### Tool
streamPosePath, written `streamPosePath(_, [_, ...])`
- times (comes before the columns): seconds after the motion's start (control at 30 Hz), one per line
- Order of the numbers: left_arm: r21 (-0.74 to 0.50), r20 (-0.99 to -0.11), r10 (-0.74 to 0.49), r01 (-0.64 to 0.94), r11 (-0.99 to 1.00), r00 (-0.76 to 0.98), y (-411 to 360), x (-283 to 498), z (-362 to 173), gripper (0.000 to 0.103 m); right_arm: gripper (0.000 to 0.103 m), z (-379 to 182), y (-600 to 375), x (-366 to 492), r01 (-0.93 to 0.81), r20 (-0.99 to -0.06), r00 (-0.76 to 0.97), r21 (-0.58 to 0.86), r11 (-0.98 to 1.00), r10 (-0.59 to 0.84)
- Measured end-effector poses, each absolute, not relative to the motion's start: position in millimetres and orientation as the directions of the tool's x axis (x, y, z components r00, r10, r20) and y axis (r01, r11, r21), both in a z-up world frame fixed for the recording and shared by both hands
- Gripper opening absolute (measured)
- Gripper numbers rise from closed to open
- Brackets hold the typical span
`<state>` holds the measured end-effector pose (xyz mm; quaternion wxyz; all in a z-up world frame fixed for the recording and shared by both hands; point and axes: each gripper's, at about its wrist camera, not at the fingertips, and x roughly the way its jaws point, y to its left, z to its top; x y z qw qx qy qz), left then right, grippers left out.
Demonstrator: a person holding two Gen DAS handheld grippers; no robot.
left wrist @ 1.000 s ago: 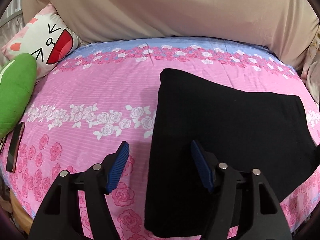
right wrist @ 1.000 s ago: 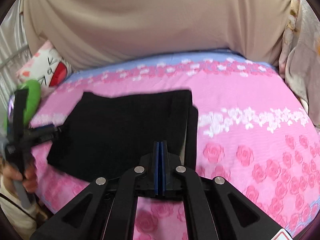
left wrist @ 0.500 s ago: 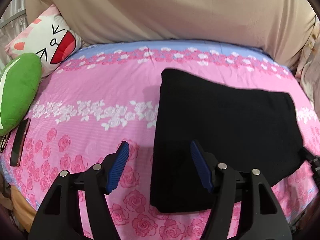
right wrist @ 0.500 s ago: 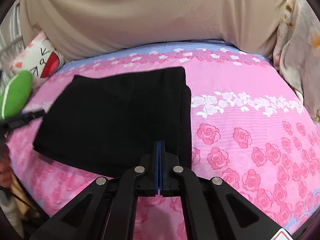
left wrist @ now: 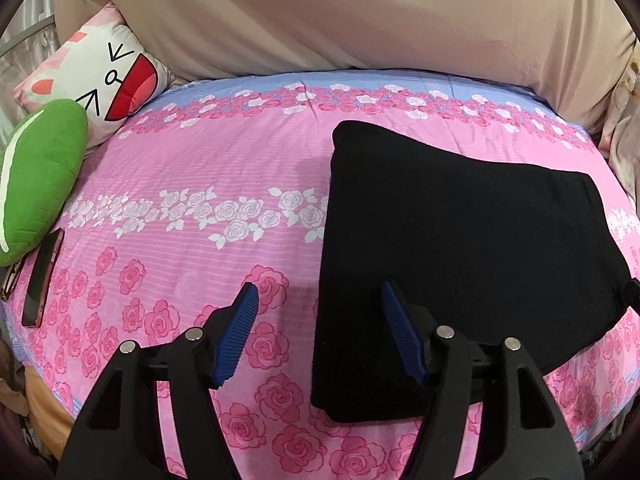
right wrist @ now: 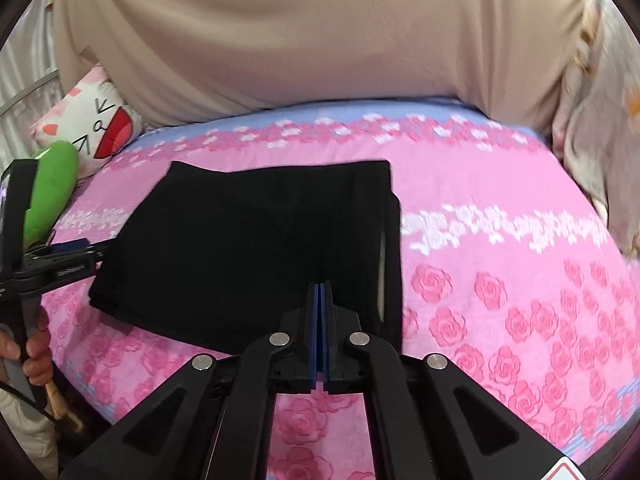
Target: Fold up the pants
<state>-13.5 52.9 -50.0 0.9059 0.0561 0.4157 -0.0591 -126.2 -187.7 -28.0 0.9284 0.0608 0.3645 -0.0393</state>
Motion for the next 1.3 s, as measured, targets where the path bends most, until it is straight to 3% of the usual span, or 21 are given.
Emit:
streamPosePath(0.07, [0.059,-0.757,-0.058,0.156,0.986,0.651,51,-15,-50,0.062,0.001,-43,-191,-120,0.135,-0.713,0.699,0.060,0.989,-0.052])
streamPosePath(0.17, [0.067,-0.760,-0.050,0.155,0.986,0.648,50,-14,-51,0.063,0.000,-53,-205,-119,0.143,-0.718,0.696,0.139,0.980,0.000])
streamPosePath(0.47, [0.097,-0.722,-0.028,0.142,0.985,0.691,38,7,-33,0.067,0.004,0,-186,-81,0.046,-0.646,0.762,0.103,0.994,0.031])
streamPosePath(0.7, [0.131,-0.745,0.015,0.125,0.984,0.666,24,47,-51,0.069,0.002,-50,-211,-14,0.138,-0.742,0.669,0.070,0.988,-0.041])
streamPosePath(0.93, [0.126,-0.740,0.011,0.122,0.984,0.672,25,45,-49,0.067,0.005,-27,-205,-46,0.131,-0.686,0.727,0.110,0.985,-0.020])
streamPosePath(1.1, [0.109,-0.744,0.000,0.121,0.987,0.668,28,39,-46,0.067,0.005,-46,-203,-52,0.142,-0.723,0.690,0.070,0.987,-0.048])
streamPosePath(1.3, [0.113,-0.738,-0.004,0.128,0.985,0.675,28,20,-40,0.067,0.008,-30,-188,-65,0.186,-0.695,0.711,0.046,0.981,-0.102])
